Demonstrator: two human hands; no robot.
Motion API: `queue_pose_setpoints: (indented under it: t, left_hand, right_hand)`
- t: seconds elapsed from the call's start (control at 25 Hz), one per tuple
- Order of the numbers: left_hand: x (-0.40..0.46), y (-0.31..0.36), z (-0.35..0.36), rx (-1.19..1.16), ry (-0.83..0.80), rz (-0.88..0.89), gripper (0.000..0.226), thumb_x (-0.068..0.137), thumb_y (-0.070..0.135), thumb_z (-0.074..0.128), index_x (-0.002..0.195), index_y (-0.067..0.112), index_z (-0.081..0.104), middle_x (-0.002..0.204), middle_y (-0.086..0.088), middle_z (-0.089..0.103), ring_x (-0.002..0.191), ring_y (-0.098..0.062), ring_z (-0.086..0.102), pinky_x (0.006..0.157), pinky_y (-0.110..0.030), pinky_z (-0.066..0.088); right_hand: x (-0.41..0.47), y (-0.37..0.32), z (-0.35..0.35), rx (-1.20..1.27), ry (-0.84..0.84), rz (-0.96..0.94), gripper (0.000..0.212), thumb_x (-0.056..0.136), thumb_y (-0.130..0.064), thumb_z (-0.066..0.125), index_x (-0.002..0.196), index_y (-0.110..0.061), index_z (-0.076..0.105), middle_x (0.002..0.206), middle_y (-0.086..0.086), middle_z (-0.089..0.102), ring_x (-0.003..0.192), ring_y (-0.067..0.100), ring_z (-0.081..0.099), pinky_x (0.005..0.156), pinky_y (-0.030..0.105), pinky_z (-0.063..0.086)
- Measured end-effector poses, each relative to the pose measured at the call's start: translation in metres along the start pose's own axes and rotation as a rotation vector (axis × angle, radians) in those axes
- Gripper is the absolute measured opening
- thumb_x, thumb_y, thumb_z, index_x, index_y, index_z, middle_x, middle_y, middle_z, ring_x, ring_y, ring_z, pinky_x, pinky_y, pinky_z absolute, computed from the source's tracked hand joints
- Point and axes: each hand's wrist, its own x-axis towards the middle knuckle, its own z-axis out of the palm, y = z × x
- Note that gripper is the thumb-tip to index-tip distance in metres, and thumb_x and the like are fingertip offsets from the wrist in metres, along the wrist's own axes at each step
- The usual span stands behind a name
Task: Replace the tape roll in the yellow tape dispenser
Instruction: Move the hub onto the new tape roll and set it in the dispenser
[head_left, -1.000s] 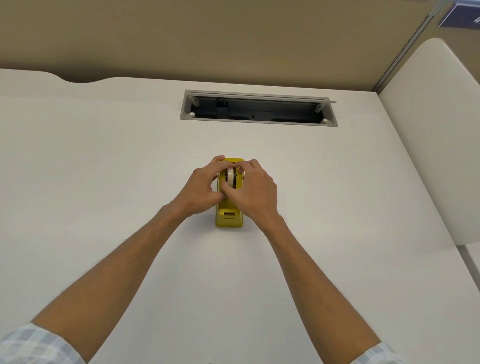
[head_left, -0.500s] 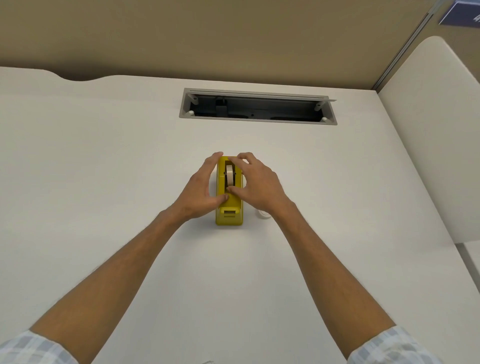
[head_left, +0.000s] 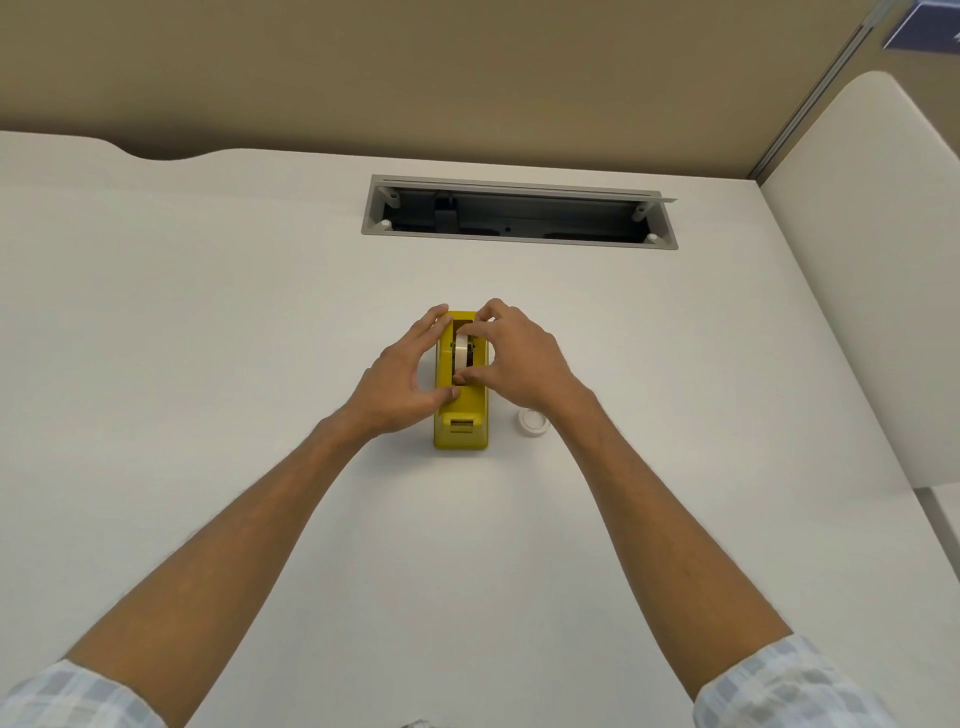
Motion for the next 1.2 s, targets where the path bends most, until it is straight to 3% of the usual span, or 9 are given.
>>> queue_pose_setpoints:
  t: [0.24,0.48,0.8,1.0,1.2]
  left_hand:
    - [0.000,0.005,-0.002,0.005,-0.003,-0.029,0.089,0.080,0.033,0.075,0.151,0.027,0.022,0.160,0.015,0.015,0.146,-0.013,0.021,0.115,-0.050,0.029]
    - [0.002,0.005,-0.003,0.008,-0.026,-0.011,0.086,0.081,0.026,0.074,0.151,0.027,0.023,0.160,0.014,0.015,0.146,-0.013,0.018,0.113,-0.040,0.027]
    - [0.006,0.012,-0.001,-0.035,0.009,0.011,0.046,0.095,0.037,0.054,0.141,0.032,0.045,0.158,0.007,0.022,0.146,-0.015,0.018,0.113,-0.038,0.025]
    - [0.004,0.016,-0.003,-0.056,0.033,0.011,0.044,0.091,0.036,0.062,0.134,0.027,0.053,0.157,0.005,0.027,0.145,-0.016,0.022,0.113,-0.041,0.029]
    - [0.005,0.022,-0.003,-0.058,0.068,0.021,0.049,0.087,0.031,0.067,0.133,0.025,0.051,0.154,0.004,0.031,0.143,-0.015,0.026,0.112,-0.038,0.028]
  right_hand:
    - [0.002,0.003,-0.006,0.017,-0.048,-0.009,0.054,0.075,-0.045,0.076,0.123,-0.023,0.061,0.121,0.000,0.052,0.107,0.018,0.050,0.074,0.030,0.042]
    - [-0.005,0.001,-0.004,0.029,-0.006,0.001,0.055,0.076,-0.041,0.075,0.126,-0.024,0.060,0.118,-0.001,0.054,0.101,0.016,0.053,0.071,0.028,0.044]
    - [-0.022,-0.006,-0.008,0.214,0.040,0.027,0.046,0.077,-0.040,0.072,0.121,-0.031,0.061,0.102,-0.004,0.060,0.094,0.015,0.056,0.074,0.035,0.052]
    - [-0.045,-0.012,0.003,0.099,0.158,-0.019,0.038,0.086,-0.026,0.062,0.124,-0.024,0.059,0.117,0.000,0.060,0.102,0.018,0.056,0.076,0.035,0.051]
    - [-0.058,-0.021,0.014,-0.082,0.207,-0.018,0.039,0.086,-0.017,0.059,0.124,-0.018,0.060,0.117,0.004,0.059,0.097,0.024,0.056,0.072,0.035,0.045]
